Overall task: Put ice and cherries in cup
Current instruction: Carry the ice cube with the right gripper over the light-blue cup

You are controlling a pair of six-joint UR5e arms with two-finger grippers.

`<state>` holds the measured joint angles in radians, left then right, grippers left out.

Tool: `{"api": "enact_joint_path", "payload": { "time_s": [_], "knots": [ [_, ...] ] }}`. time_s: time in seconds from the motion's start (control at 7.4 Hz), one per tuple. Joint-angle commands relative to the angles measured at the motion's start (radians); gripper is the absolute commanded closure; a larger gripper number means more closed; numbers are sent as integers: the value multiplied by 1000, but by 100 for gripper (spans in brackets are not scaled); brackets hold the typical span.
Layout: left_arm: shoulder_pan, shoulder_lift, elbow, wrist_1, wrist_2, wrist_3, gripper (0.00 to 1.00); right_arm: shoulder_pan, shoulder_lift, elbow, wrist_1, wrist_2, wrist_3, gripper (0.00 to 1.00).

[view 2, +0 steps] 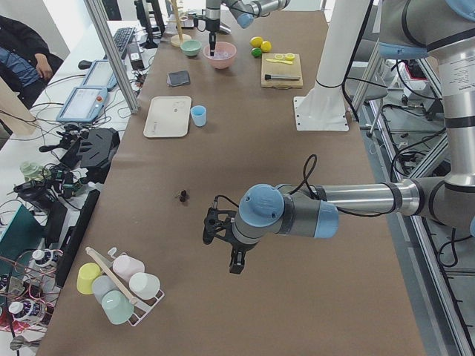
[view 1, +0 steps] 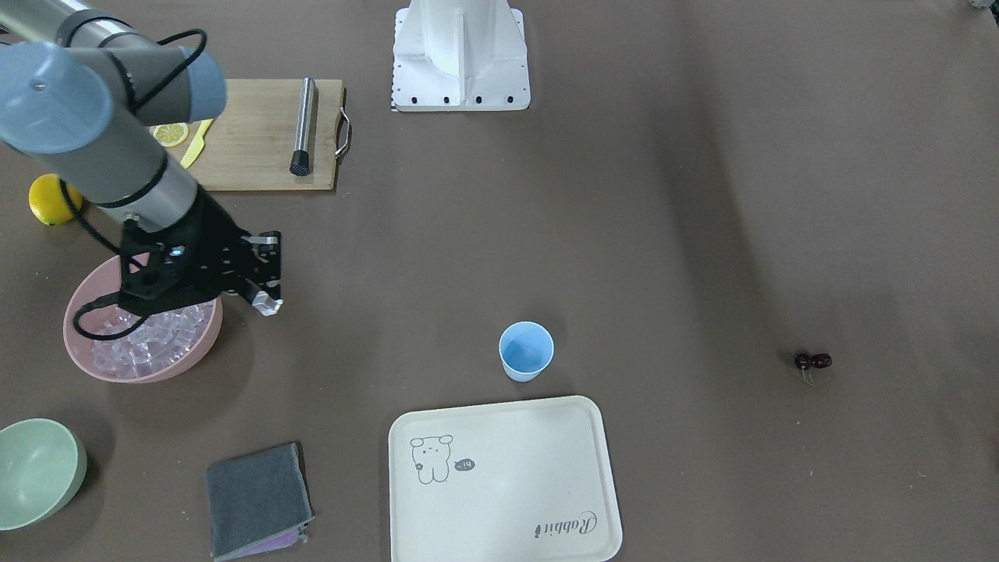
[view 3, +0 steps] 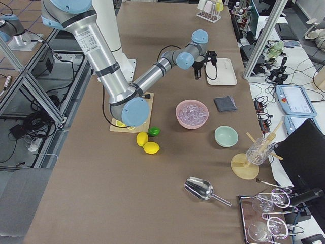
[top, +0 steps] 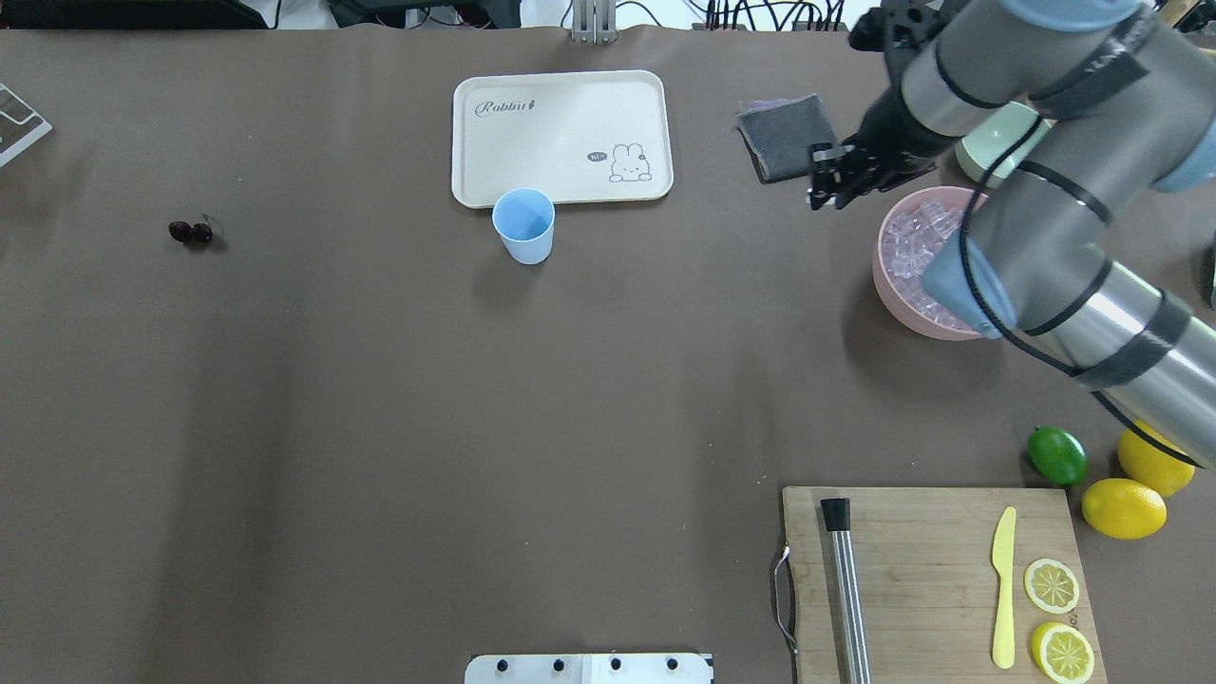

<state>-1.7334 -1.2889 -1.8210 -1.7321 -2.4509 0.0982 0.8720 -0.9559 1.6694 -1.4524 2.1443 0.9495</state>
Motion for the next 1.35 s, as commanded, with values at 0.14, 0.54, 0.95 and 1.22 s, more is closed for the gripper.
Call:
{"api": "enact_joint_path", "payload": {
  "time_s": [0.14, 0.54, 0.95, 1.22],
  "knots": [
    [-2, -1, 3, 0, 0, 0, 2, -148, 389, -357, 7, -199, 317, 87],
    [-2, 0, 8, 0, 0, 0, 2, -218, 498, -497, 78, -357, 512, 86],
    [0, 0, 14, -1, 0, 0, 2, -260, 526, -522, 79, -411, 546, 82],
    [0, -1, 9, -1, 1, 0, 2, -260, 522, -508, 79, -408, 531, 30]
  ]
}}
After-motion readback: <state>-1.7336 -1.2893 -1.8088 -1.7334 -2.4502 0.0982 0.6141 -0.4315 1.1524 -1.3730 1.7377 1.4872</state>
